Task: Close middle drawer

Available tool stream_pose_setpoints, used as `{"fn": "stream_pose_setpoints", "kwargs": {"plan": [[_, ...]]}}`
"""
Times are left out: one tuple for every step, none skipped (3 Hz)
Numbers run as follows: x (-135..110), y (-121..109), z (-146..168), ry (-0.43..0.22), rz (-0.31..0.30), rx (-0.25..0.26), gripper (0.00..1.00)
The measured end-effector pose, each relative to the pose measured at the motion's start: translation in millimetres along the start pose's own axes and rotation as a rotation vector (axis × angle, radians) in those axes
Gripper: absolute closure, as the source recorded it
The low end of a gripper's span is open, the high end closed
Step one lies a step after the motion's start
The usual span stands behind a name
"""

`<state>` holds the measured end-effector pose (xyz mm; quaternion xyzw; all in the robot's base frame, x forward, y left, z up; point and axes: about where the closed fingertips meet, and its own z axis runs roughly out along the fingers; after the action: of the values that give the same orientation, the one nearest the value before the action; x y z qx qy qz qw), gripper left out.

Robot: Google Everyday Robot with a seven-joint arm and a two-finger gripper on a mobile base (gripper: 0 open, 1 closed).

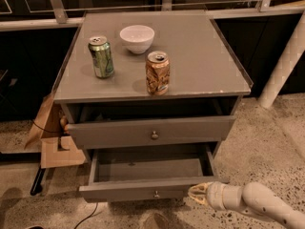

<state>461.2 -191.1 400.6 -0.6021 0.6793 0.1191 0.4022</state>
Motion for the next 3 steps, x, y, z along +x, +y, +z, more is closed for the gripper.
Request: {"fn": "stream_pose_setpoints", "kwargs": {"plan": [[-1, -11, 15, -0.019, -0.044, 0.029, 1.0], [0, -26, 30, -0.034, -0.076, 0.056, 1.0], [4, -47, 44, -0.046, -0.099, 0.082, 1.0]]}}
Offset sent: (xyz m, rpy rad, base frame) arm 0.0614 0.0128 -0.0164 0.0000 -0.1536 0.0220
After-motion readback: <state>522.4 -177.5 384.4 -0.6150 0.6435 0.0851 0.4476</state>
